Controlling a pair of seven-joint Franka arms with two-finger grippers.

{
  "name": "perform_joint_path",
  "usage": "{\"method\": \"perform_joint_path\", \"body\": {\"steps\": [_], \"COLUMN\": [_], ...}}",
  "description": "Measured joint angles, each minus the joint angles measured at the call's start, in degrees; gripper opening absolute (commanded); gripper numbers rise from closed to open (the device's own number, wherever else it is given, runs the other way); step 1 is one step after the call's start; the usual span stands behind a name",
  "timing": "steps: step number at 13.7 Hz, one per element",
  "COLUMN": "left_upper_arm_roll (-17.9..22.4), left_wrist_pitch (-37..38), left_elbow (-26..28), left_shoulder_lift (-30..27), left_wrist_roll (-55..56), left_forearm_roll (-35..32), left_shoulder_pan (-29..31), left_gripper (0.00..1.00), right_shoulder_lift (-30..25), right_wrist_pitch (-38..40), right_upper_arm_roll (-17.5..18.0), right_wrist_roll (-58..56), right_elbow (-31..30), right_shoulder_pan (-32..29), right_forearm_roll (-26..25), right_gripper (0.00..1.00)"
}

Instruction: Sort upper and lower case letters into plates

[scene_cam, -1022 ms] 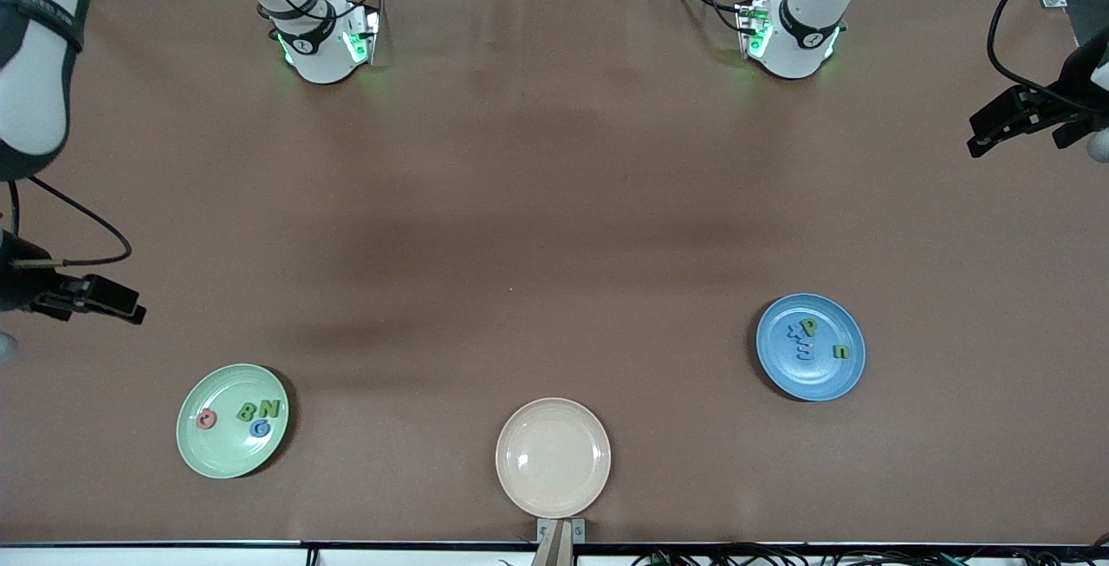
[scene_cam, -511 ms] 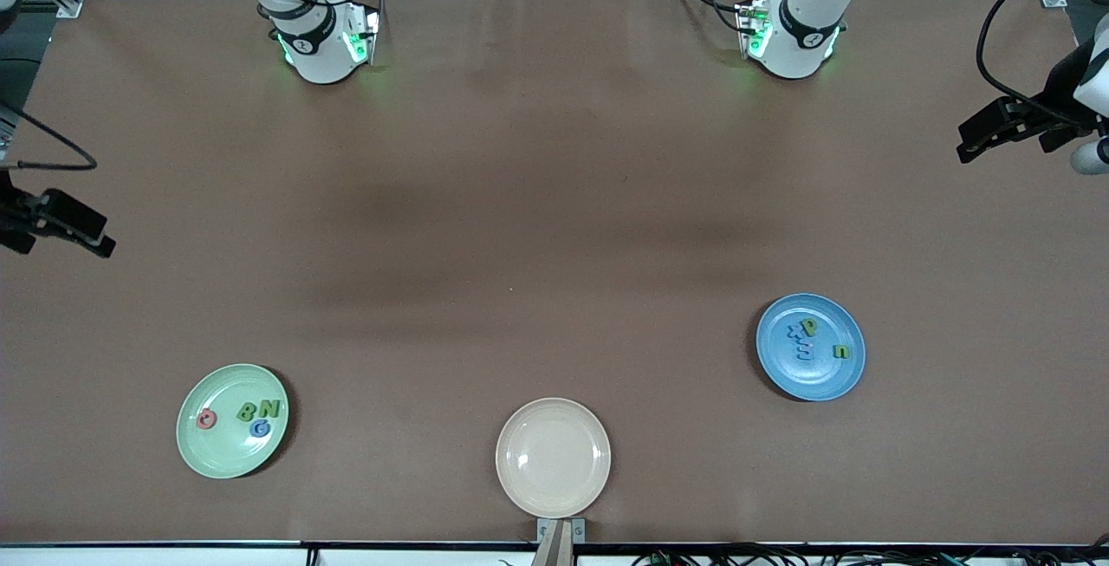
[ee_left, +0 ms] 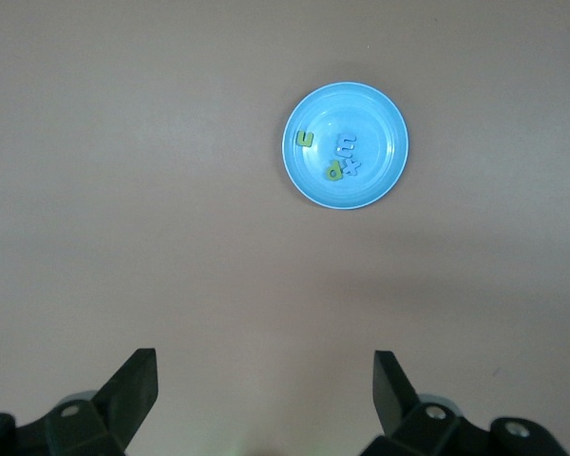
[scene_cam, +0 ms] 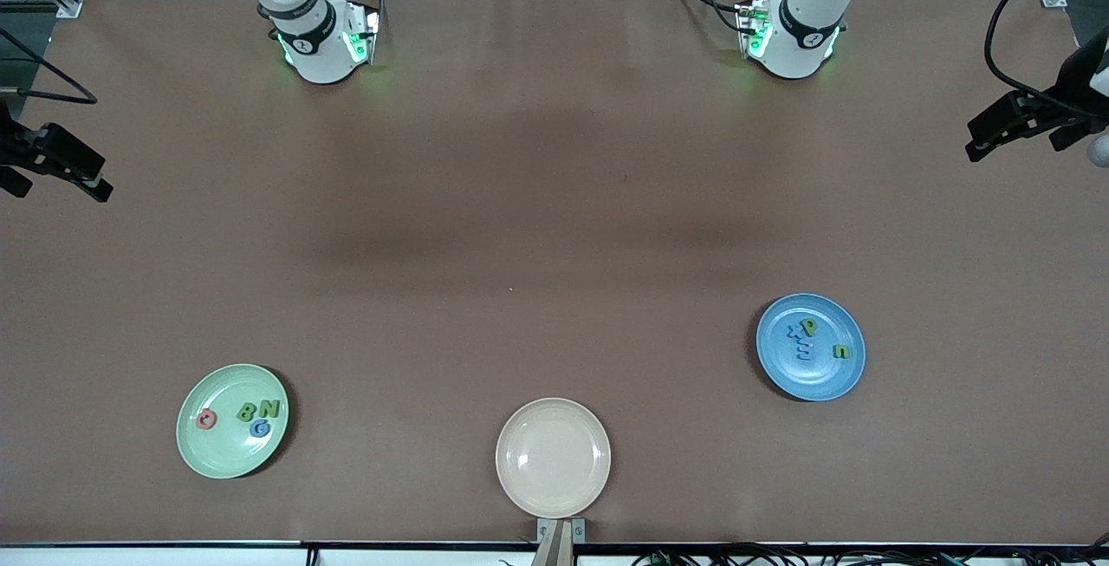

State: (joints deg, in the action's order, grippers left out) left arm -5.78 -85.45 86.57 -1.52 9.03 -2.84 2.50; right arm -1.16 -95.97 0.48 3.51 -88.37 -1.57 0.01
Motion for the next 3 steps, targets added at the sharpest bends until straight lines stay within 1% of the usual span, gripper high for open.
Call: {"method": "perform_joint_path", "body": {"steps": [3], "left_upper_arm_roll": [-0.1], "left_wrist_pitch": [0.5], "left_elbow": [0.0], "left_shoulder_lift": [0.0], "left_wrist_roll": [0.0], "left_forearm_roll": [0.0], "left_shoulder_pan": [-0.2], "left_gripper": [1.00], "right_shoulder_lift": [0.0], "right_wrist_pitch": [-0.2], "right_upper_arm_roll": [0.1], "right_wrist_roll": [0.0], "right_elbow": [0.0], "right_shoulder_pan": [0.0], "right_forearm_roll": [0.0], "right_gripper": [1.00]}}
